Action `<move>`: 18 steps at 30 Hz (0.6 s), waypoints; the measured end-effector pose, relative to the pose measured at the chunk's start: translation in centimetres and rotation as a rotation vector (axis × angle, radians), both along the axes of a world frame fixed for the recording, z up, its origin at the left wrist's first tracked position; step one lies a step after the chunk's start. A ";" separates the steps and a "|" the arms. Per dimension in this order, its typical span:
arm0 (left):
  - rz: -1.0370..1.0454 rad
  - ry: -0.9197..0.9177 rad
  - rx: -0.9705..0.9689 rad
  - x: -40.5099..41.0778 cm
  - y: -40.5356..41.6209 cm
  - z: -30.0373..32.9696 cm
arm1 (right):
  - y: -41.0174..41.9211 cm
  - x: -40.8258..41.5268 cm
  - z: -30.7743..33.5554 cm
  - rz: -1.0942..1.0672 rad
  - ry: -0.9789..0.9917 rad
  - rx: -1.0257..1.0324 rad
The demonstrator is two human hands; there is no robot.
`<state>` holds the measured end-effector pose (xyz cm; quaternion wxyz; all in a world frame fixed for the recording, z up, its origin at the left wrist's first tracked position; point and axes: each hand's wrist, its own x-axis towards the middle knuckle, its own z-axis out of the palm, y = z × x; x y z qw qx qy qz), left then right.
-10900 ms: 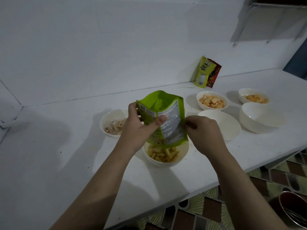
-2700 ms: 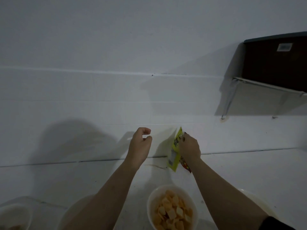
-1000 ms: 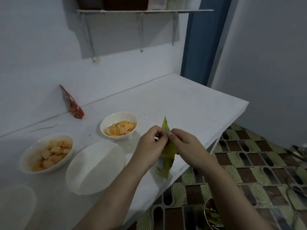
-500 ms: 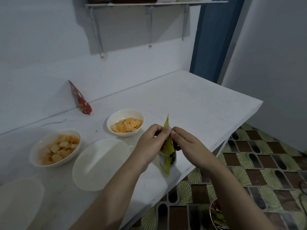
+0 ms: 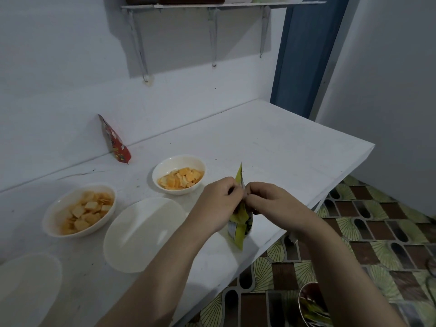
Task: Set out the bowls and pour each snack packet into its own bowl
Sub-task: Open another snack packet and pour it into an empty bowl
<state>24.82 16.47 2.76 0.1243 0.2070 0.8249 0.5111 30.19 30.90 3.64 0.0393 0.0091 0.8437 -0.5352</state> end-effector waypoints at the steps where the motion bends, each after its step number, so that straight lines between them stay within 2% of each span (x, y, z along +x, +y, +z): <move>1: -0.009 0.012 -0.003 -0.1 0.0 0.0 | -0.1 -0.1 0.0 -0.022 0.010 0.020; 9: -0.048 0.012 0.035 0.0 -0.1 -0.7 | -1.6 -1.3 -1.3 -0.273 0.108 -0.027; 18: 0.047 -0.044 0.142 -0.6 -0.5 -1.2 | -1.1 -0.9 -0.1 -0.070 0.012 0.002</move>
